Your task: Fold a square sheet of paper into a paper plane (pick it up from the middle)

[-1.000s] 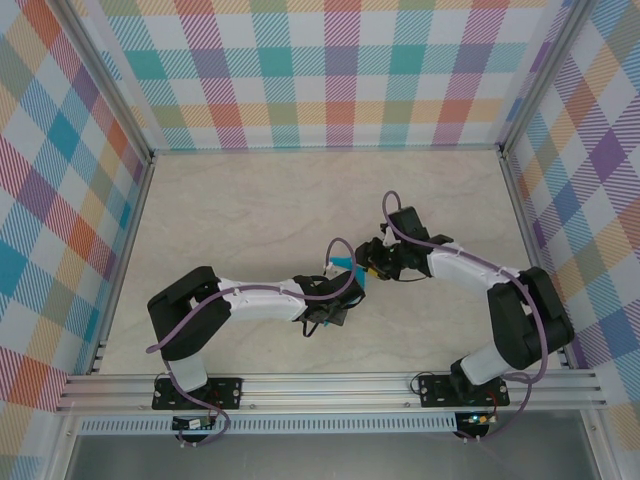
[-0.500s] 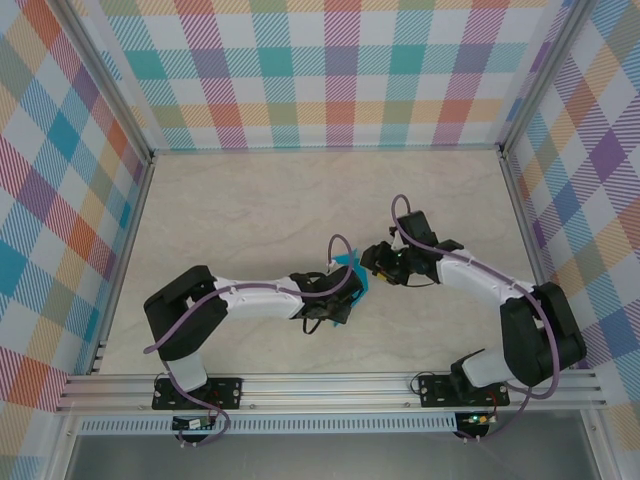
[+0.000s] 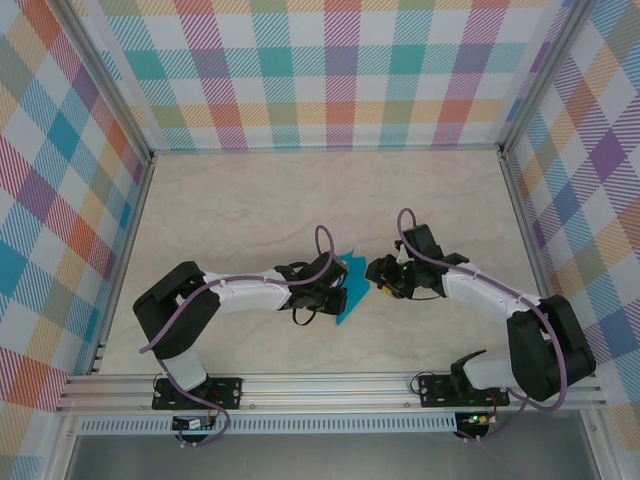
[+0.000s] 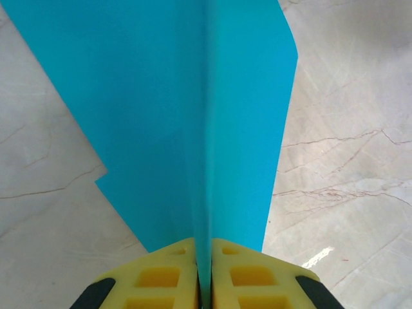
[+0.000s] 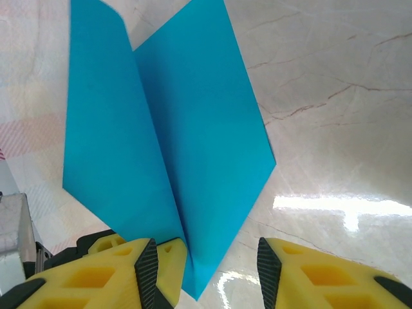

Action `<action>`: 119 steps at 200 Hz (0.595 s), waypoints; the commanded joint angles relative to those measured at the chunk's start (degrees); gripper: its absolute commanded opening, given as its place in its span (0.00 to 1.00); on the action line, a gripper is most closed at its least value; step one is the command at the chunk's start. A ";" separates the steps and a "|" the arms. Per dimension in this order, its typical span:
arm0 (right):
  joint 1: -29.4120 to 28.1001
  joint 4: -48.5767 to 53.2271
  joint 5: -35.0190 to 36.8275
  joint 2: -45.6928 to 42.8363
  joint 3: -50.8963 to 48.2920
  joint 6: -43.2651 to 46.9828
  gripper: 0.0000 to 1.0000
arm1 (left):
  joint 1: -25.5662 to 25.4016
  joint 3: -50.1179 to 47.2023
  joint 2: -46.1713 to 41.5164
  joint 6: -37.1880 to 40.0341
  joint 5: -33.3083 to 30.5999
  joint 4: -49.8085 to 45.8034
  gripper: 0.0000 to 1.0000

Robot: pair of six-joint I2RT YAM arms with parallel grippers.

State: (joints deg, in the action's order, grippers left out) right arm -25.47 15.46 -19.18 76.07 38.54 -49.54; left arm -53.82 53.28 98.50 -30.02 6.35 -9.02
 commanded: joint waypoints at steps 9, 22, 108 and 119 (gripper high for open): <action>0.21 -1.87 -2.06 -1.71 -1.07 -1.09 0.47 | 0.74 -1.72 -1.02 -0.74 2.95 1.81 0.13; 0.16 -2.52 -2.68 -1.70 -1.19 -1.09 0.47 | 0.74 -1.71 -1.27 -1.13 2.70 1.90 0.14; 0.07 -4.04 -3.77 -0.14 -1.59 -1.44 0.47 | 0.73 -0.45 -3.36 -3.04 1.95 1.03 0.23; 0.01 -4.10 -3.70 -0.14 -1.71 -1.49 0.47 | 0.74 -0.53 -3.62 -3.13 1.82 0.85 0.24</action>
State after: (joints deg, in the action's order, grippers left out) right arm -25.47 12.49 -21.76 75.59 37.82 -50.39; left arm -53.78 52.25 97.19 -32.32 8.10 -8.16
